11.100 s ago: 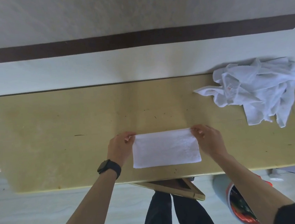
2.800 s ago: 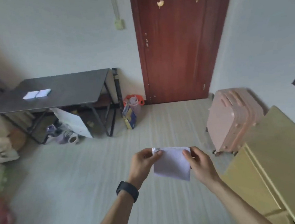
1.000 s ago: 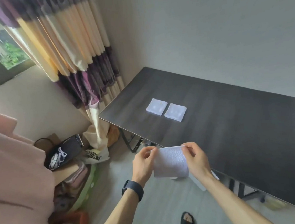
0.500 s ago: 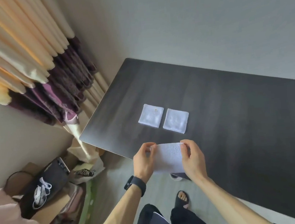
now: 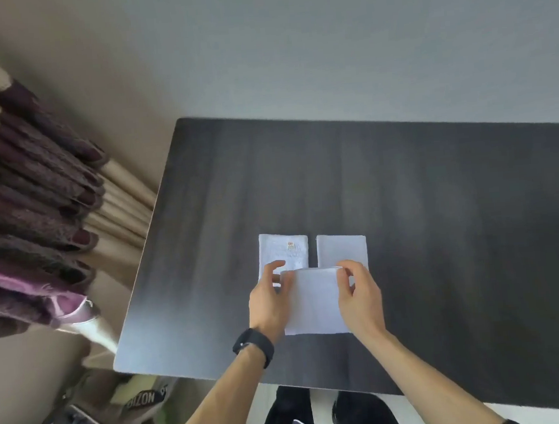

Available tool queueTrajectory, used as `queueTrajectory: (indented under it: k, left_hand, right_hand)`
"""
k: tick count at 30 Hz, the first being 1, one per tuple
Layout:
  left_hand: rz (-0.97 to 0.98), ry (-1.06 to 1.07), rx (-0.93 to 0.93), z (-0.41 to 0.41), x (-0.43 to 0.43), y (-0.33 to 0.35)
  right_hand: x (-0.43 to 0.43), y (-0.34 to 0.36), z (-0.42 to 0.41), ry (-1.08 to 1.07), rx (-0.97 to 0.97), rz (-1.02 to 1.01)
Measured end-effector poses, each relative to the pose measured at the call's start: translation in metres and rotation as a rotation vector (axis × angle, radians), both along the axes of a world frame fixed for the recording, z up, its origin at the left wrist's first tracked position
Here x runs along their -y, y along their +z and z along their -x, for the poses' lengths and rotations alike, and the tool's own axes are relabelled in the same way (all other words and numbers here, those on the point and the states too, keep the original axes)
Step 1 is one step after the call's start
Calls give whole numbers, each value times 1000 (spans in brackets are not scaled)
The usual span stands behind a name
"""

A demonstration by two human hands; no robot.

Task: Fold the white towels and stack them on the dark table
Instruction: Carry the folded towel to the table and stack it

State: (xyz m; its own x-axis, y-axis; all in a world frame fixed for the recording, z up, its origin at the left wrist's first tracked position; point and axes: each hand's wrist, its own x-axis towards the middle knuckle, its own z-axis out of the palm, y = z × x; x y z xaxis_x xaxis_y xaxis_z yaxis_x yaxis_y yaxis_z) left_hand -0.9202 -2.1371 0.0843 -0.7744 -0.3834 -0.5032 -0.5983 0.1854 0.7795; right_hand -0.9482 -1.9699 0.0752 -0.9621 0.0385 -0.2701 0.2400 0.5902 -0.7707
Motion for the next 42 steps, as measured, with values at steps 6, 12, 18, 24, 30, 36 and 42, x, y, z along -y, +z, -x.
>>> queueTrajectory:
  k: [6, 12, 18, 24, 30, 36, 42]
  left_hand:
    - [-11, -53, 32, 51, 63, -33]
    - [-24, -104, 79, 86, 98, -62]
    - [-22, -156, 96, 104, 102, -79]
    - [10, -188, 98, 113, 105, -93]
    - [99, -280, 62, 110, 107, -99]
    - [67, -265, 35, 105, 107, -98]
    - [93, -269, 53, 103, 105, -101]
  right_hand:
    - [56, -35, 45, -83, 50, 27]
    - [81, -61, 73, -79, 74, 20]
    - [89, -71, 85, -104, 120, -47]
    - [92, -77, 94, -88, 164, -100]
    - [94, -80, 97, -51, 160, -176]
    - [94, -80, 95, -61, 147, -203]
    - [94, -86, 92, -56, 150, -282]
